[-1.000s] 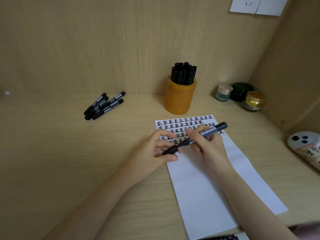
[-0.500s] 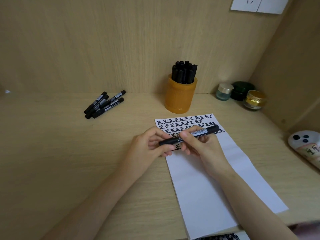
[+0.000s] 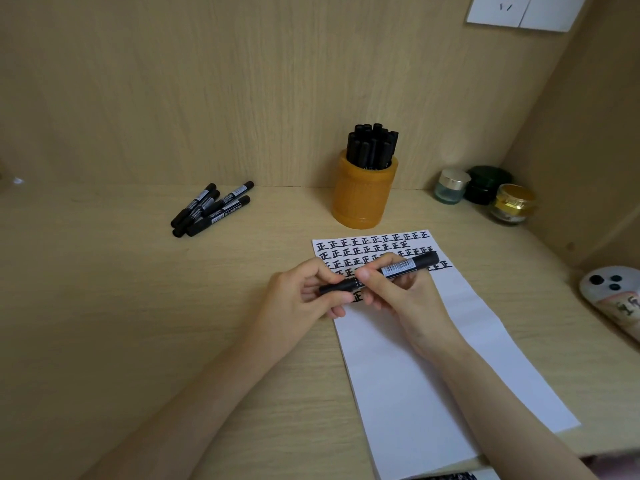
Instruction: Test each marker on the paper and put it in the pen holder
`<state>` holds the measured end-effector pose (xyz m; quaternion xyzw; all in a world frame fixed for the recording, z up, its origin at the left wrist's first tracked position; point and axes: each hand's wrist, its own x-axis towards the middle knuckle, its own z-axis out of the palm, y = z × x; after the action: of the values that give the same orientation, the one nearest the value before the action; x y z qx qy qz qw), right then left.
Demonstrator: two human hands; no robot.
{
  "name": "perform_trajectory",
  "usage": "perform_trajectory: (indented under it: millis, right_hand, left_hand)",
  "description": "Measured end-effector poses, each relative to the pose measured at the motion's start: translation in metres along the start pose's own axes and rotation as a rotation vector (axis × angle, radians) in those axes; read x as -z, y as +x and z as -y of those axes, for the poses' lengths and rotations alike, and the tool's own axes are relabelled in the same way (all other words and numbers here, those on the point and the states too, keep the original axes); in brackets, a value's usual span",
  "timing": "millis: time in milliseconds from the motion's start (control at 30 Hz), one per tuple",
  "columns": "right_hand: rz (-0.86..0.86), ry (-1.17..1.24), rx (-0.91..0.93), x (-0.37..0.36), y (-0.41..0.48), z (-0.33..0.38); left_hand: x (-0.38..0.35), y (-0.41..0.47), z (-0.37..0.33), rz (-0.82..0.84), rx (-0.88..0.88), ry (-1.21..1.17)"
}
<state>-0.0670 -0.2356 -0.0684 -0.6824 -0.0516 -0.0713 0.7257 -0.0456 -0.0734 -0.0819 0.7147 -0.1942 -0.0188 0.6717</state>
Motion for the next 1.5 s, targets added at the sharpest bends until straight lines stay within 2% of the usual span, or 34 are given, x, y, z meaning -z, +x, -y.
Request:
perform_trajectory:
  millis: [133,267,333,367,433,533,600,700,767,833,1000,1200,1367,1500]
  right_hand:
    - [-0.031,0.001,-0.063,-0.002,0.003,0.000]
    - [-0.275,-0.047,-0.035,0.001,0.008,-0.006]
    - [-0.394,-0.309,0.131,0.009,0.009,-0.004]
    - [-0.392,-0.502,0.251,0.013,0.010,-0.002]
    - [-0.298,-0.832,0.499,0.015,0.015,0.002]
    - [-0.130,-1.003,0.695,0.014,0.025,0.001]
    - [-0.098,-0.951,0.723,0.015,0.030,0.004]
    - [-0.103,-0.804,0.631,0.019,0.039,0.014]
    - [-0.182,-0.660,0.536,0.024,0.054,0.024]
    - [-0.303,-0.508,0.516,0.033,0.076,0.035]
    - [-0.462,-0.422,0.563,0.051,0.130,0.054]
    - [-0.423,-0.425,0.582,0.051,0.165,0.062]
    - [-0.444,-0.316,0.644,0.053,0.181,0.081]
    - [-0.360,-0.333,0.660,0.046,0.195,0.084]
  left_hand:
    - [0.000,0.003,-0.002,-0.044,0.003,0.011]
    - [0.003,0.004,-0.008,-0.121,-0.030,0.070]
    - [0.005,0.005,-0.011,-0.153,-0.049,0.095]
    - [0.006,0.006,-0.013,-0.166,-0.062,0.111]
    - [0.006,0.009,-0.017,-0.177,-0.093,0.152]
    - [0.001,0.017,-0.028,-0.161,-0.142,0.169]
    - [-0.002,0.024,-0.038,-0.159,-0.172,0.153]
    - [-0.006,0.042,-0.050,-0.116,-0.159,0.185]
    - [-0.009,0.061,-0.052,-0.107,-0.153,0.351]
    - [-0.010,0.083,-0.050,-0.142,-0.155,0.491]
    - [-0.010,0.136,-0.047,-0.205,-0.145,0.669]
    - [-0.016,0.170,-0.049,-0.215,-0.172,0.674]
    - [-0.015,0.182,-0.050,-0.178,-0.207,0.679]
    - [-0.017,0.188,-0.044,-0.137,-0.205,0.697]
